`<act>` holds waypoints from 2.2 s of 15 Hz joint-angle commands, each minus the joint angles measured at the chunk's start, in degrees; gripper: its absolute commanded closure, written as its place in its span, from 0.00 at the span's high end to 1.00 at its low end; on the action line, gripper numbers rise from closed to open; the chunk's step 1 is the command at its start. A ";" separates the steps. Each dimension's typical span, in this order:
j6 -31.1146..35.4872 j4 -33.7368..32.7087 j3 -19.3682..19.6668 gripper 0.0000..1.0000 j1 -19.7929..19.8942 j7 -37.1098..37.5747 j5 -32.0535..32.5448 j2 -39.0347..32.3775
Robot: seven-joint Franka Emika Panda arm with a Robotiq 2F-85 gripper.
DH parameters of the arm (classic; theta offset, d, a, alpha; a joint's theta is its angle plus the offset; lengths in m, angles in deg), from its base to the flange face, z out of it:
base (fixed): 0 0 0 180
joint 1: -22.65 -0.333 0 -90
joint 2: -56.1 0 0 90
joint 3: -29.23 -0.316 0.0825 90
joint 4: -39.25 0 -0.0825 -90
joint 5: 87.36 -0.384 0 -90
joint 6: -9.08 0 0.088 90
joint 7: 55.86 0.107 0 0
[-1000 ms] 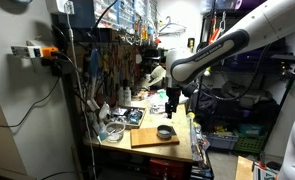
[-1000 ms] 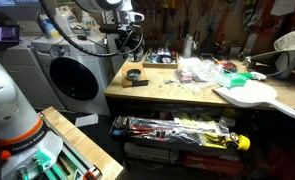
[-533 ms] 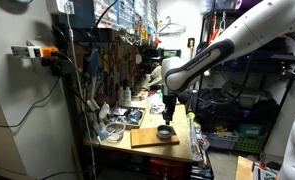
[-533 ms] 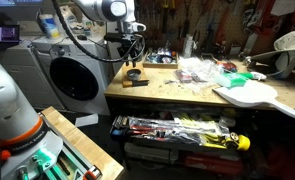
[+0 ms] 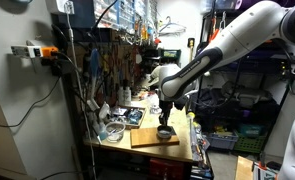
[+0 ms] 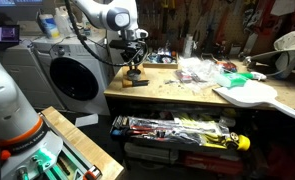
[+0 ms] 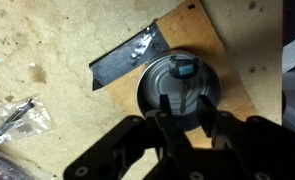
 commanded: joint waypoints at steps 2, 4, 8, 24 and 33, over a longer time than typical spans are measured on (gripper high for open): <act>4.15 -0.82 -0.86 0.33 0.22 -2.92 -2.62 -4.02; 6.08 -0.74 -1.27 0.32 0.38 -3.56 -3.36 -5.17; 8.75 -0.83 -2.14 0.28 0.78 -4.68 -4.84 -7.23; 9.04 1.54 -2.14 0.02 0.90 -2.66 -3.68 -4.33; 7.03 3.88 -1.51 0.02 1.43 -3.67 -4.95 0.62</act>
